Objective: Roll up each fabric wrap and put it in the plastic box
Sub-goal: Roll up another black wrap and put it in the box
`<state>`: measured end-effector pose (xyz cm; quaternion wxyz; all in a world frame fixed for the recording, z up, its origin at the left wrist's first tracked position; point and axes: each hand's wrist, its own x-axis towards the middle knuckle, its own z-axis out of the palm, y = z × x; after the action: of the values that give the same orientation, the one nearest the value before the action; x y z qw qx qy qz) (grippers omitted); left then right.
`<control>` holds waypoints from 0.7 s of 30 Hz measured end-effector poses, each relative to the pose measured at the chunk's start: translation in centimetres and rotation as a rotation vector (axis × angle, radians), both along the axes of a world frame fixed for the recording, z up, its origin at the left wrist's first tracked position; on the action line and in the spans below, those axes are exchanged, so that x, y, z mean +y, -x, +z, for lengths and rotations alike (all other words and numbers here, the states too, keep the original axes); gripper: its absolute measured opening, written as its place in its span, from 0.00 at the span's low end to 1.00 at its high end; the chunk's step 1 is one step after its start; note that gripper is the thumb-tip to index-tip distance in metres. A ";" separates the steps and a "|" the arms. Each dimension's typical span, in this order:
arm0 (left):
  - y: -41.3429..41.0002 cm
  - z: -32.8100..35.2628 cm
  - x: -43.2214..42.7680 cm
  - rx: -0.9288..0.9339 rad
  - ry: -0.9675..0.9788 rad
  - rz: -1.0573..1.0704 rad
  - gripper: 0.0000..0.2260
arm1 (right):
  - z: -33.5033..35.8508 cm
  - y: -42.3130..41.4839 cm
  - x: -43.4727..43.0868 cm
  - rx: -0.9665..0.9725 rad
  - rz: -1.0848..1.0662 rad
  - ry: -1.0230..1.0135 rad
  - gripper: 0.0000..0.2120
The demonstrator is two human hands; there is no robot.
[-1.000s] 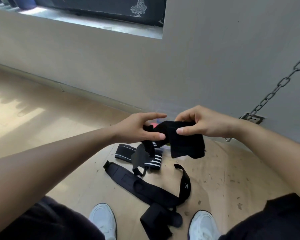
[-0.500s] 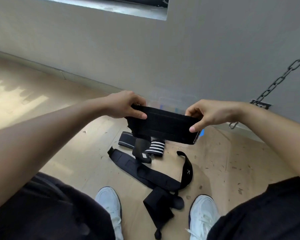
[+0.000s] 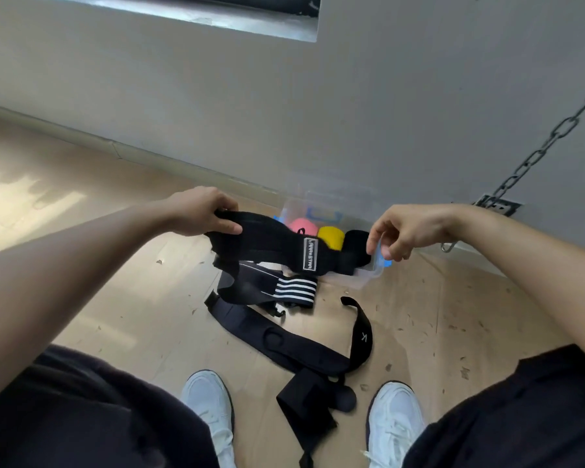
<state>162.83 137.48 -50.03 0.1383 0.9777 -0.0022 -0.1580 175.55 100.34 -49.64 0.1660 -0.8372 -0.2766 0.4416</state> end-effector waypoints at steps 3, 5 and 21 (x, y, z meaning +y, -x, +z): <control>0.0 -0.1 -0.1 -0.006 0.104 -0.014 0.11 | -0.4 0.0 0.3 -0.004 -0.040 -0.028 0.16; -0.1 0.2 -0.6 0.000 0.142 -0.049 0.11 | -0.6 0.3 0.7 -0.028 -0.044 -0.041 0.13; 1.8 3.5 -5.0 0.086 0.377 -0.251 0.05 | 0.5 5.5 7.2 0.078 0.029 -0.420 0.16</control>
<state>161.05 132.46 -46.48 0.2979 0.9190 -0.1475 -0.2121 170.04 107.50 -49.11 0.3408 -0.7626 -0.3679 0.4086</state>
